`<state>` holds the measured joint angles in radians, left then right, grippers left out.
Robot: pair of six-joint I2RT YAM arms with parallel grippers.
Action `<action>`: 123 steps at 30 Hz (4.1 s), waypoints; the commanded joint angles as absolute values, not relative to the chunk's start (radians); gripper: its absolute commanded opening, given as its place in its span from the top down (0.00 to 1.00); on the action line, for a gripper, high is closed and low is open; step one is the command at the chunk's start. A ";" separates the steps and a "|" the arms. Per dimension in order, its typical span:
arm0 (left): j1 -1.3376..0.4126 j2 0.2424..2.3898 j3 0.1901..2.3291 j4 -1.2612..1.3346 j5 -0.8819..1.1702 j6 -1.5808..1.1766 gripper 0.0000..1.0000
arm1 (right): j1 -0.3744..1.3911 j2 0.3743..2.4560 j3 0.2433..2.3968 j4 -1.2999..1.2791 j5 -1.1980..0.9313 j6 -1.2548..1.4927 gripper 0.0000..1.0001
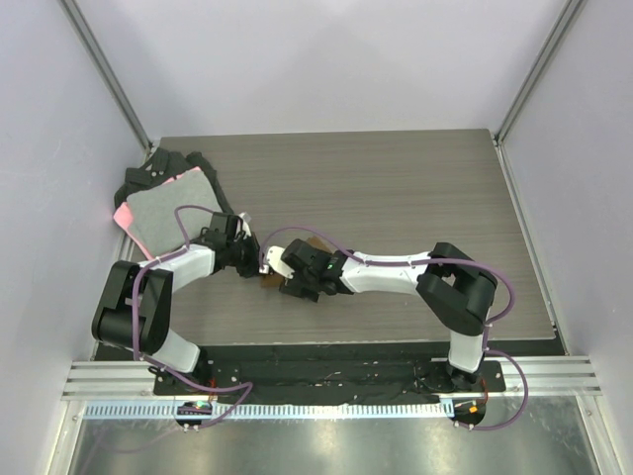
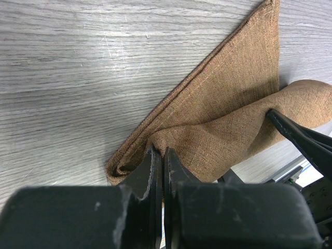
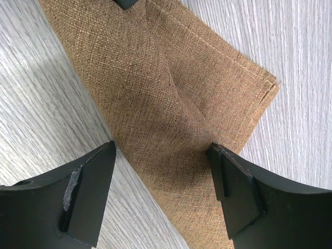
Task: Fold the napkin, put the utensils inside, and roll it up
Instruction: Roll the napkin with the utensil
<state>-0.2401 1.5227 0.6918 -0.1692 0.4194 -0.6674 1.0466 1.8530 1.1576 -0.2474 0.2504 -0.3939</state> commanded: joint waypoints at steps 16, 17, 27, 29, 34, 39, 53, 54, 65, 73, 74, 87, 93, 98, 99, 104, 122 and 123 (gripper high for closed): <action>-0.239 1.503 0.722 -0.216 0.397 -0.626 1.00 | 1.031 1.844 1.241 -0.242 0.244 -0.451 0.17; -0.238 1.505 0.726 -0.219 0.399 -0.624 1.00 | 1.028 1.851 1.244 -0.247 0.244 -0.451 0.16; -0.238 1.516 0.741 -0.229 0.388 -0.617 1.00 | 0.974 1.888 1.282 -0.333 0.084 -0.410 0.16; -0.238 1.516 0.742 -0.230 0.388 -0.617 1.00 | 0.966 1.897 1.292 -0.353 0.064 -0.407 0.16; -0.238 1.519 0.749 -0.229 0.385 -0.617 1.00 | 0.956 1.917 1.331 -0.452 0.012 -0.384 0.19; -0.238 1.517 0.758 -0.230 0.377 -0.627 1.00 | 0.956 1.904 1.290 -0.469 -0.035 -0.336 0.31; -0.221 1.419 0.807 -0.253 0.209 -0.649 0.31 | 0.922 1.901 1.197 -0.425 -0.204 -0.226 0.71; -0.218 1.401 0.801 -0.261 0.184 -0.647 0.28 | 0.905 1.898 1.190 -0.414 -0.233 -0.213 0.72; -0.213 1.201 0.597 -0.141 0.224 -0.643 0.23 | 0.790 2.016 1.291 -0.535 -0.631 -0.101 0.72; -0.215 1.154 0.520 -0.037 0.273 -0.635 0.27 | 0.732 2.100 1.370 -0.612 -0.804 -0.055 0.72; -0.215 1.157 0.515 -0.020 0.276 -0.634 0.28 | 0.723 2.118 1.374 -0.615 -0.807 -0.049 0.72; -0.235 1.325 0.485 0.150 0.347 -0.630 0.57 | 0.692 2.200 1.417 -0.635 -0.839 -0.035 0.73; -0.242 1.406 0.479 0.236 0.380 -0.632 0.82 | 0.684 2.195 1.431 -0.641 -0.818 -0.025 0.70; -0.242 1.443 0.520 0.145 0.373 -0.626 1.00 | 0.686 2.082 1.439 -0.641 -0.683 -0.002 0.57; -0.242 1.457 0.540 0.123 0.370 -0.624 1.00 | 0.684 2.056 1.442 -0.641 -0.654 0.024 0.55; -0.242 1.486 0.583 0.038 0.380 -0.635 1.00 | 0.696 1.889 1.437 -0.614 -0.462 0.012 0.38; -0.242 1.522 0.727 -0.213 0.391 -0.646 1.00 | 1.138 1.716 1.068 -0.101 0.310 -0.339 0.20; -0.242 1.520 0.727 -0.213 0.391 -0.647 1.00 | 1.140 1.732 1.069 -0.100 0.319 -0.341 0.20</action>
<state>-0.2375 1.5223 0.6979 -0.1768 0.3771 -0.6487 1.1309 1.6882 1.0653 -0.2035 0.1696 -0.2680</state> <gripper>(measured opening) 0.028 0.801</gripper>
